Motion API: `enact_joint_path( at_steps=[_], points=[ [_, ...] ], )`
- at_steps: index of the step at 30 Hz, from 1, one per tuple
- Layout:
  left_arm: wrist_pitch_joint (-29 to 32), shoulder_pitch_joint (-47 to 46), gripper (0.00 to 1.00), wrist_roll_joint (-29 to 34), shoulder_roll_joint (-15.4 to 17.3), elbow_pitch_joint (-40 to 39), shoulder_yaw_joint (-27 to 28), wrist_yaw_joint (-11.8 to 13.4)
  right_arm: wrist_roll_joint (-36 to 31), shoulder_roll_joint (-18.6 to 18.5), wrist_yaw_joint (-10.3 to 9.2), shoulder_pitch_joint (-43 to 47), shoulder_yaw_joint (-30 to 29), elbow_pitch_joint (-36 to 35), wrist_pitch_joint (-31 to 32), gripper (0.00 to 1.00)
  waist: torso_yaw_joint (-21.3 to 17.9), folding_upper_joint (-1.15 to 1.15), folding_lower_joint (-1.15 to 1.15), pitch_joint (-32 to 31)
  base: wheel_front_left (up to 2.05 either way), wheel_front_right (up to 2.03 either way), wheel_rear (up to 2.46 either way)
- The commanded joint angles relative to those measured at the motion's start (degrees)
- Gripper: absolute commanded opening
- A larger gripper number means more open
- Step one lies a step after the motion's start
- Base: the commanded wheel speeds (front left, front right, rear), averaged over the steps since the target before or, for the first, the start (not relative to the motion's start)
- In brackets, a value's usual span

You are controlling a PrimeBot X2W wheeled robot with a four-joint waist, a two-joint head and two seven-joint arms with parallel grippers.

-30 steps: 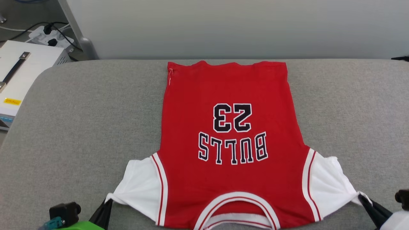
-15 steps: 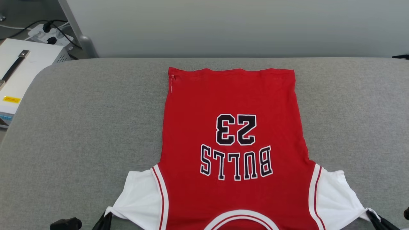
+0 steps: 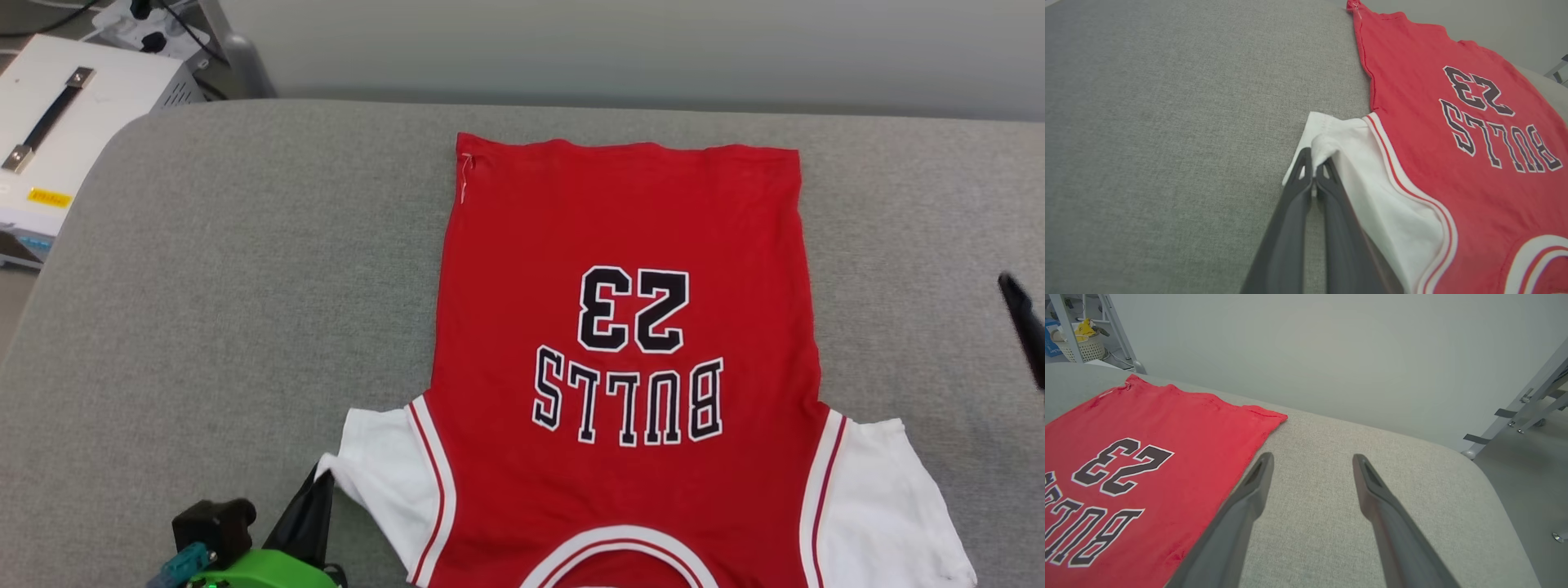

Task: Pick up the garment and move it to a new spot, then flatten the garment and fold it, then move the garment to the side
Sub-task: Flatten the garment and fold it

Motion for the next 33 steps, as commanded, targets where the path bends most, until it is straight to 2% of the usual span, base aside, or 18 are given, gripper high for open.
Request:
enact_joint_path(
  at_steps=[1,5,9,13,18,24,25,26,33],
  points=[
    [-0.34,-1.76,0.0,1.25,-0.66,-1.37,0.03,0.31,-1.06,-0.63,-0.06,-3.6,-0.97,-1.95,1.12,1.0,2.82,0.0,0.0,3.22,0.0,0.0,0.0],
    [-0.34,-4.3,0.0,2.93,-1.81,-4.48,-0.73,0.18,-1.41,-1.42,-0.06,-13.76,-2.6,-5.82,6.25,1.0,5.8,0.0,0.0,7.4,0.0,0.0,0.0],
    [-0.34,-6.94,0.0,4.52,-3.38,-6.33,-1.73,-0.22,-3.32,-2.84,-0.06,-25.86,0.14,-4.84,13.51,1.0,8.32,0.0,0.0,11.43,0.0,0.0,0.0],
    [-0.34,-8.94,0.0,6.0,-5.17,-7.38,-2.4,-1.12,-3.25,-2.27,-0.06,-37.37,4.01,3.71,24.37,1.0,10.67,0.0,0.0,14.62,0.0,0.0,0.0],
    [-0.34,-10.68,0.0,8.14,-7.24,-8.44,-2.68,-2.41,-0.75,-1.1,-0.06,-47.2,8.76,15.28,43.63,1.0,13.09,0.0,0.0,18.0,0.0,0.0,0.0],
    [-0.34,-11.81,0.0,10.0,-9.6,-9.6,-1.86,-3.95,0.18,0.59,-0.06,-54.6,10.9,23.04,57.46,1.0,14.99,0.0,0.0,21.79,0.0,0.0,0.0],
    [-0.34,-12.21,0.0,10.68,-10.63,-10.14,-1.2,-4.78,-1.45,0.84,-0.06,-56.27,11.4,25.53,60.41,1.0,15.68,0.0,0.0,23.32,0.0,0.0,0.0],
    [-0.34,-12.65,0.0,11.76,-11.45,-10.29,-0.6,-5.41,-3.45,1.2,-0.06,-56.73,11.76,27.85,61.34,1.0,16.07,0.0,0.0,24.46,0.0,0.0,0.0],
    [-0.34,-13.22,0.0,13.31,-12.98,-9.55,0.99,-6.59,-3.48,2.56,-0.06,-53.61,11.37,31.85,62.65,1.0,16.37,0.0,0.0,25.12,0.0,0.0,0.0]
  ],
)
